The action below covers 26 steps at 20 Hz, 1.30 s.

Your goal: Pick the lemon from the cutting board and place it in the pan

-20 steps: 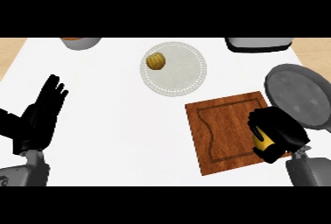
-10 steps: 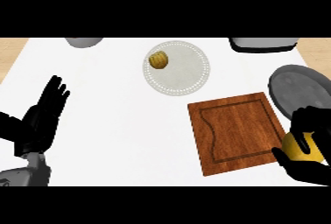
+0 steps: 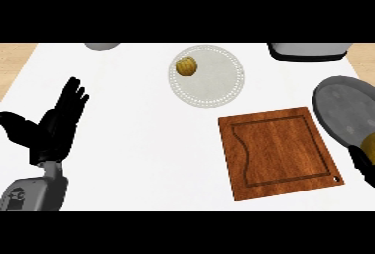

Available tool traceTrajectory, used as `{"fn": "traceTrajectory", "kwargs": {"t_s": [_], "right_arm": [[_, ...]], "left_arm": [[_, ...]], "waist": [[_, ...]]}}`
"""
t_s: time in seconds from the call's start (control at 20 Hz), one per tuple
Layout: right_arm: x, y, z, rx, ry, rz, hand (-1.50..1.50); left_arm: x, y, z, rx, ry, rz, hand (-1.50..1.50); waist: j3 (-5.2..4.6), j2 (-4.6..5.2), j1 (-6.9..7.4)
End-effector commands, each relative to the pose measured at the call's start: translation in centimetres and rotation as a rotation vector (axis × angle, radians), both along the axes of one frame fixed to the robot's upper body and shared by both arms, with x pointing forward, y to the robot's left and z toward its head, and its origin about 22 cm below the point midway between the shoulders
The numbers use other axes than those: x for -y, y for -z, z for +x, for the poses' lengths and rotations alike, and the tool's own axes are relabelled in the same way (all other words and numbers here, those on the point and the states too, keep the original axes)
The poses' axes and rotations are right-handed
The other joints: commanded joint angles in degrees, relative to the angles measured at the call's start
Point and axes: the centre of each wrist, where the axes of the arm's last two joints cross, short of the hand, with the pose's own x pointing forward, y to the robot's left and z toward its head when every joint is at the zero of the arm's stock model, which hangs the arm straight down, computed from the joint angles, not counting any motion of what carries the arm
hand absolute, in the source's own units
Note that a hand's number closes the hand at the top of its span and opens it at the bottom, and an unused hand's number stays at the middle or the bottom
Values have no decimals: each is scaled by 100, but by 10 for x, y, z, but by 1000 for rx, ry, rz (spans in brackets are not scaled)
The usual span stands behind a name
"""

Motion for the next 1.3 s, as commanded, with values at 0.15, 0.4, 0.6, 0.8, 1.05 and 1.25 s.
{"fn": "traceTrajectory", "kwargs": {"t_s": [0.15, 0.4, 0.6, 0.8, 1.05, 1.25], "right_arm": [[80, -11, 30, 47, 97, 110, 150], [130, 17, 58, 47, 114, 140, 150], [171, 39, 73, 32, 128, 150, 150], [177, 71, 97, 3, 64, 160, 150], [179, 107, 117, -40, 11, 162, 150], [170, 138, 123, -85, 54, 103, 150]], "left_arm": [[9, -6, 0, 1, 9, 0, 0], [13, -15, 0, -3, 17, 14, 0], [4, -5, 0, -3, 10, 6, 0], [-2, -12, 3, 12, 22, -1, 0], [16, -11, 13, 7, 52, -12, 0], [7, -17, 7, 3, 58, -6, 0]], "waist": [[5, 11, 57], [8, 21, 88], [9, 37, 115], [11, 43, 146], [21, 92, 241], [25, 98, 318]]}}
